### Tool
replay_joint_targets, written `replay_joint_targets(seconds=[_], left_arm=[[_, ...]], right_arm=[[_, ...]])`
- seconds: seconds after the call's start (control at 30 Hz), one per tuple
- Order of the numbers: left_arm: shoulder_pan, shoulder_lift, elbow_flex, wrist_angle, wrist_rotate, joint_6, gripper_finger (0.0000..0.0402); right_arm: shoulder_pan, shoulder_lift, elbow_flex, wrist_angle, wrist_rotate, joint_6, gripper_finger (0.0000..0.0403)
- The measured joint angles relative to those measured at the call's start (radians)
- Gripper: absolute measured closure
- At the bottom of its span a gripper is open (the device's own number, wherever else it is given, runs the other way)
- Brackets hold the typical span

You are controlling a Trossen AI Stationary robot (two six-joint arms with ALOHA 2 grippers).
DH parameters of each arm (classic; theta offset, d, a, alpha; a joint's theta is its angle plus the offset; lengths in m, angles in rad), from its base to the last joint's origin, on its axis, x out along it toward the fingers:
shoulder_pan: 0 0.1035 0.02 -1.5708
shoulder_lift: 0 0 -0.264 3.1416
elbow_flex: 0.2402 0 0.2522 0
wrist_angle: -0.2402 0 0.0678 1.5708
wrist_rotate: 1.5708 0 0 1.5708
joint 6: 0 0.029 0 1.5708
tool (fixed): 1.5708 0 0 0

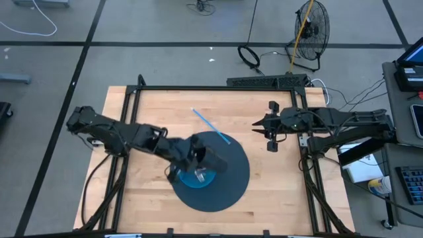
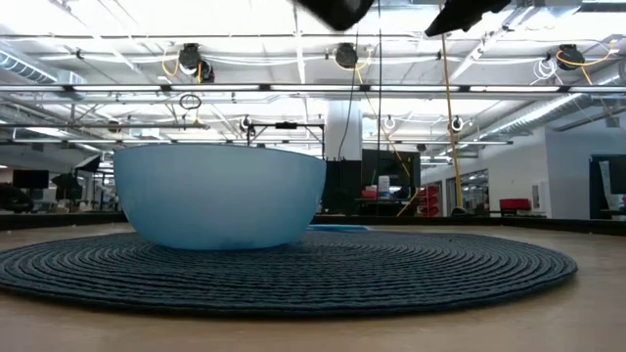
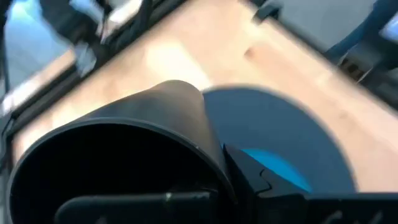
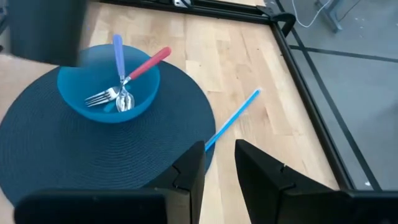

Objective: Pick & Place Utensil
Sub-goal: Put the black cup to the right of the blue bowl on the blue mat

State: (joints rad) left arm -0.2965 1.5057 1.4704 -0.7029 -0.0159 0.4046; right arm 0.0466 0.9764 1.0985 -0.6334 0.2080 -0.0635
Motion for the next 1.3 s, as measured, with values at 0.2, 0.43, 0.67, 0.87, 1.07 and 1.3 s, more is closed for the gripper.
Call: replay_joint_targets(seconds=[0.2,0.43,0.67,0.87,1.07,1.3], left_arm=[[-0.07,0.067,0.001,0.079,0.02,0.0,0.0388],[-0.082,0.206,-0.001,0.121,0.058,-0.008,0.0396],[-0.055,0.294,0.0,0.157,0.099,-0.014,0.0388],[-0.051,0.315,0.0,0.16,0.158,-0.014,0.0386],[-0.068,0.329,0.0,0.17,0.199,-0.017,0.0395],[-0.073,0.353,0.002,0.193,0.203,-0.016,0.038]], right_arm=[[0.023,0.0,0.0,0.012,0.005,0.0,0.0316],[0.055,0.0,0.0,0.023,0.005,0.002,0.0316],[0.081,0.0,0.0,0.019,0.005,0.026,0.0316],[0.088,0.0,0.0,0.02,0.006,0.026,0.0316],[0.088,0.0,0.0,0.023,0.008,0.025,0.0316],[0.088,0.0,0.0,0.027,0.009,0.024,0.0316]])
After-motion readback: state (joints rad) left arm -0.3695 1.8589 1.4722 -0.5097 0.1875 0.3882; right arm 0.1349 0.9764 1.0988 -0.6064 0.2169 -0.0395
